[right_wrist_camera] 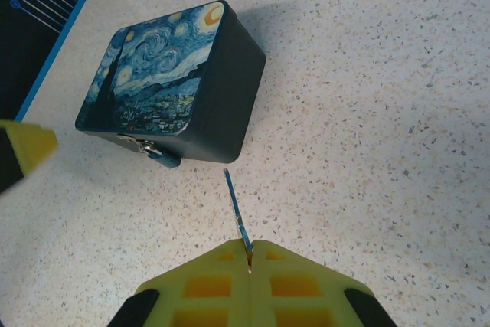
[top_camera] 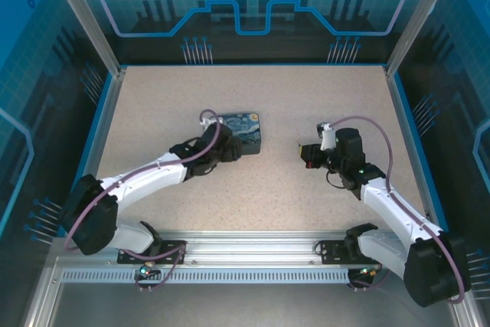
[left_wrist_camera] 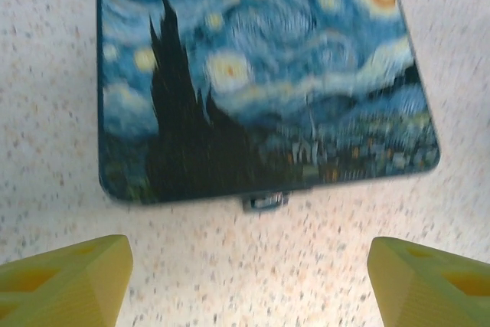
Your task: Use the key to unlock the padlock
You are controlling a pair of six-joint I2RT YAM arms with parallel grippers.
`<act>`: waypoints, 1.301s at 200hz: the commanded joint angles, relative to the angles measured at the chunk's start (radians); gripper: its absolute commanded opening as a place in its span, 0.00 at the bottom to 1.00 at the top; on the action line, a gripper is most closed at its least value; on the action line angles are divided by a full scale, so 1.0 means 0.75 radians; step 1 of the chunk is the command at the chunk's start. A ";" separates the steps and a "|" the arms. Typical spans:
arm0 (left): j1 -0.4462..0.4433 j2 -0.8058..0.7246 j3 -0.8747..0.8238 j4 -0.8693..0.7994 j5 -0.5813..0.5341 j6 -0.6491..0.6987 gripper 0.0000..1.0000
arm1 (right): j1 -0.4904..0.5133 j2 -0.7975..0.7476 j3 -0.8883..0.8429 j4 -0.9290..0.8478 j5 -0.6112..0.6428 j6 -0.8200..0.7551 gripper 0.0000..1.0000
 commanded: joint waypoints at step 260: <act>-0.076 0.529 0.073 0.369 -0.238 0.036 0.51 | -0.017 -0.166 -0.107 0.083 0.102 0.062 0.00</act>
